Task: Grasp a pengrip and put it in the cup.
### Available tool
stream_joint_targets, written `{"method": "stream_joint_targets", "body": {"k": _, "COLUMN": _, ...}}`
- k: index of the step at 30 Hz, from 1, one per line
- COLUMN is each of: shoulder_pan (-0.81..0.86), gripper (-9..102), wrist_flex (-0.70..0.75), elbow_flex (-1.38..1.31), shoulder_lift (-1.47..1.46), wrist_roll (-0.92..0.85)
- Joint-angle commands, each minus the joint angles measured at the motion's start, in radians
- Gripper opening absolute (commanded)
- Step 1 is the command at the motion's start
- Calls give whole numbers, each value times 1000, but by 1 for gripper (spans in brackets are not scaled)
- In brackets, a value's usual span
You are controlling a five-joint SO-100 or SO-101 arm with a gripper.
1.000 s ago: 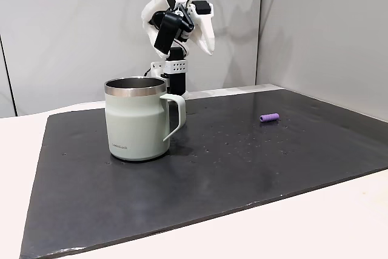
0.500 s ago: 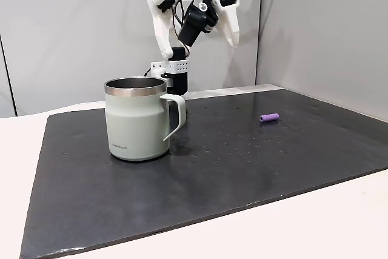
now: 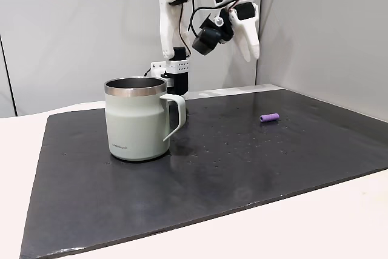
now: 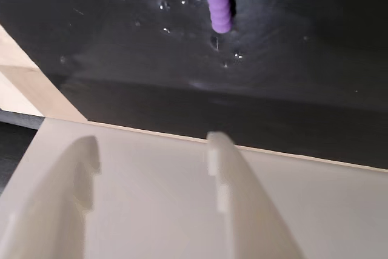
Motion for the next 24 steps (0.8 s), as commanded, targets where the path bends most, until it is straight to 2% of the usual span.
{"method": "stream_joint_targets", "body": {"k": 1, "shoulder_pan": -21, "gripper": 19, "wrist_flex": 11, "elbow_flex": -77, "shoulder_lift": -48, "wrist_roll": 25}}
{"method": "stream_joint_targets", "body": {"k": 24, "shoulder_pan": -34, "gripper": 18, "wrist_flex": 58, "elbow_flex": -431, "shoulder_lift": -617, "wrist_roll": 52}}
